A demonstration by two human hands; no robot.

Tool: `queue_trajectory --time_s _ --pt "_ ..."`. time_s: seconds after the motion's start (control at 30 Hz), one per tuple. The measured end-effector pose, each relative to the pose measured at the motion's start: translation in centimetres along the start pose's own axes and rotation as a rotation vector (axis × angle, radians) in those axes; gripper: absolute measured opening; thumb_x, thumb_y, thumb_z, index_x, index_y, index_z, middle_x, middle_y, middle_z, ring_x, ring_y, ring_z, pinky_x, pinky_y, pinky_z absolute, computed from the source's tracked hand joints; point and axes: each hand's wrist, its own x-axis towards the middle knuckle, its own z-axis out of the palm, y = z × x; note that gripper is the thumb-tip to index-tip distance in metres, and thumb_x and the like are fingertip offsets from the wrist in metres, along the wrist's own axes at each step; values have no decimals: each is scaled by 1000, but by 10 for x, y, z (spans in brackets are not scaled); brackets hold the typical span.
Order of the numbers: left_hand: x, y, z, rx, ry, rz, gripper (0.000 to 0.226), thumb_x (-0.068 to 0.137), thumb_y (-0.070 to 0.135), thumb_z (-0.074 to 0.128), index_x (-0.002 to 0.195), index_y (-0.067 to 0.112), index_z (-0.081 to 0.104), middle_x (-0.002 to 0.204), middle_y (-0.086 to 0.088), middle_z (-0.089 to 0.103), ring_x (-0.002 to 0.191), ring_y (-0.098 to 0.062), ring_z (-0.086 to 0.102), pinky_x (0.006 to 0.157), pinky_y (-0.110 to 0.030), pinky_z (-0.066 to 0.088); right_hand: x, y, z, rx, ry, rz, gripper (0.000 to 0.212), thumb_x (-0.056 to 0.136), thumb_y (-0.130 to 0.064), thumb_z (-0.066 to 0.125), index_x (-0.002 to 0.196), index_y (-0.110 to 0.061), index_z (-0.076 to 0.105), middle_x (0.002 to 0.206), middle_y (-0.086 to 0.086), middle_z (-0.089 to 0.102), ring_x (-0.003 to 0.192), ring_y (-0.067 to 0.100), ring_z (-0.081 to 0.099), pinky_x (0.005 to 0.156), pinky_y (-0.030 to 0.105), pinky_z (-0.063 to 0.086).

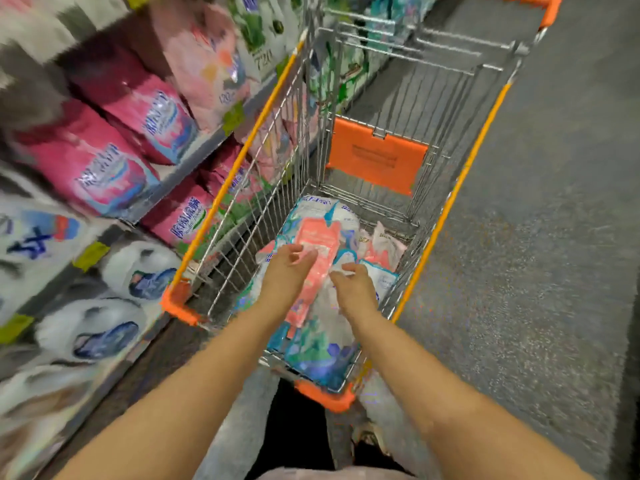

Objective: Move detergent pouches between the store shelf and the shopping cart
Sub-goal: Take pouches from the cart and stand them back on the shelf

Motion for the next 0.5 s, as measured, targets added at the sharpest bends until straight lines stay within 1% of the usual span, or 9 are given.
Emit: queue_trajectory --time_s 0.07,0.13,0.17,0.23,0.27,0.3,0.4,0.43,0.5 --pt "-34 8 -6 -56 73 21 34 91 29 57 118 8 54 120 -12 56 107 -28 56 91 -38 44 -25 -11 -14 -18 -30 -103 35 88 -21 57 121 -11 52 111 14 60 100 30 59 85 37 46" --pt "-64 20 -19 -91 160 72 32 91 29 57 115 8 56 117 -12 59 108 -28 56 91 -38 44 -50 -25 -23 -27 -66 -221 32 89 -20 55 121 -12 53 104 8 59 95 26 58 77 30 43" --pt "-78 25 -28 -101 205 99 31 91 29 57 114 8 57 115 -11 60 106 -27 57 90 -34 44 -65 -32 -24 -33 -93 -279 31 90 -19 54 120 -13 53 100 4 55 88 23 55 69 27 42" --pt "-104 36 -51 -139 284 168 28 92 26 56 111 7 58 105 -9 61 98 -23 58 81 -20 43 -93 -47 -20 -39 -145 -379 29 91 -16 54 119 -14 54 97 0 52 78 17 51 60 24 38" --pt "-117 42 -64 -155 323 195 25 92 25 56 109 7 59 100 -6 61 93 -20 58 75 -12 41 -108 -54 -15 -36 -171 -432 28 90 -15 54 118 -13 55 97 0 53 77 17 51 60 23 37" --pt "-129 47 -79 -164 368 221 21 92 25 56 106 9 59 98 -4 60 91 -19 57 73 -11 40 -124 -61 -9 -32 -193 -484 26 90 -14 55 116 -12 56 97 0 54 80 16 51 62 23 37" --pt "-163 51 -128 -186 500 290 12 90 26 58 99 18 56 97 -1 61 96 -20 58 83 -27 42 -172 -81 17 -37 -280 -635 20 90 -15 56 109 -12 60 92 -4 56 89 14 52 79 27 41" --pt "-174 50 -146 -200 547 306 15 89 28 59 100 19 55 95 0 60 95 -20 58 84 -30 42 -189 -89 28 -45 -317 -681 19 90 -15 55 108 -12 61 90 -5 56 89 13 52 78 26 40" --pt "-201 47 -184 -223 631 337 22 87 33 59 103 20 52 89 2 58 87 -17 56 79 -29 42 -225 -104 54 -71 -375 -773 19 91 -15 55 108 -11 62 88 -8 56 87 10 51 74 21 36"
